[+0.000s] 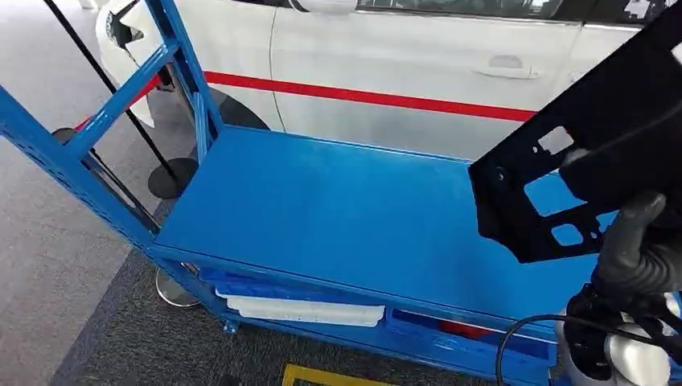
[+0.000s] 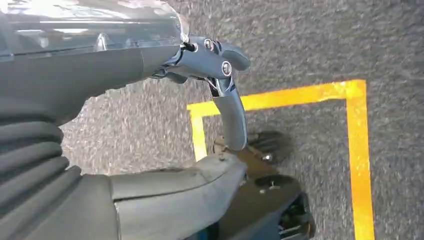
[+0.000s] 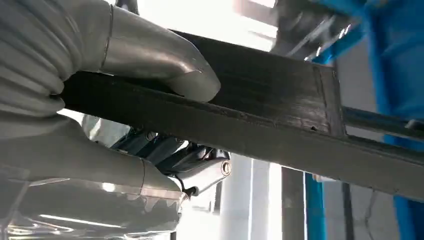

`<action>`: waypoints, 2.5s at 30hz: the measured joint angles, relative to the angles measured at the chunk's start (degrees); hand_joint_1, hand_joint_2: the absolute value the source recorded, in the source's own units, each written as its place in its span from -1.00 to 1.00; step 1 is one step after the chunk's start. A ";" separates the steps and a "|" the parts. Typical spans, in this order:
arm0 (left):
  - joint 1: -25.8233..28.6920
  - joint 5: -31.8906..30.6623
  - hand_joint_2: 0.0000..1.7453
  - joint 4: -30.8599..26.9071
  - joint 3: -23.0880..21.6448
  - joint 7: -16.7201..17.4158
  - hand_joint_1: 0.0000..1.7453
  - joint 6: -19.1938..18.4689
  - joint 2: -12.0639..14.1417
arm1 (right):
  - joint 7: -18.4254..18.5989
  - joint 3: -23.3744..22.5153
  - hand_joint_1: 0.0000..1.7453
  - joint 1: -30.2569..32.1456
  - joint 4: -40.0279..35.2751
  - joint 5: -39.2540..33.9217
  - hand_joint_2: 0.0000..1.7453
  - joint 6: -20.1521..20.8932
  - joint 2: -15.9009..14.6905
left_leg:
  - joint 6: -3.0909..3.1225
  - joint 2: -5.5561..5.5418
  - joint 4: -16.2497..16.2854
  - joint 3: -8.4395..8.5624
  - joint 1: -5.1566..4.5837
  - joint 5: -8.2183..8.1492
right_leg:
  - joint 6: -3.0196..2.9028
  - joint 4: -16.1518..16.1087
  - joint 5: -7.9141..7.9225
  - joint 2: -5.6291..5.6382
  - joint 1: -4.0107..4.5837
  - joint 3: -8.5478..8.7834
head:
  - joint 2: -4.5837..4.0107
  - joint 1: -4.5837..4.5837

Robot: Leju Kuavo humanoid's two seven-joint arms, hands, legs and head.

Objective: Take the parts from the cabinet and place them on the table.

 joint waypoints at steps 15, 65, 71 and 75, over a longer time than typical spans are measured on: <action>-0.02 1.64 1.00 0.00 1.86 0.63 -1.00 -0.02 -0.15 | -1.03 -2.08 1.00 8.80 -0.96 -2.06 1.00 3.39 0.33 | 0.00 -0.18 0.58 -0.96 0.07 1.06 | 0.70 1.08 -1.13 0.30 -0.41 0.49 | 0.00 0.00; -0.31 5.33 1.00 0.00 7.52 3.98 -1.00 3.50 -1.25 | -2.16 -12.42 1.00 28.84 -3.52 -0.77 1.00 16.86 8.74 | 2.18 -1.22 -4.29 6.47 -0.34 -1.51 | 1.05 1.04 1.83 2.82 0.00 -4.46 | -0.02 -0.02; -0.29 5.97 1.00 0.00 8.42 4.33 -1.00 4.44 -1.97 | -1.29 -15.06 1.00 31.50 -3.32 -0.58 1.00 17.51 10.38 | 1.44 4.28 -2.88 1.77 -0.15 1.03 | 3.01 14.90 -2.44 -0.03 -1.34 -4.90 | 0.00 -0.02; -0.63 5.97 1.00 -0.07 8.48 4.50 -1.00 4.46 -2.12 | -1.22 -15.70 1.00 31.64 -3.37 -0.33 1.00 17.82 11.02 | 0.03 6.46 0.36 -1.25 -0.18 1.06 | 2.35 0.61 -4.48 -4.28 -0.88 5.63 | 0.00 -0.15</action>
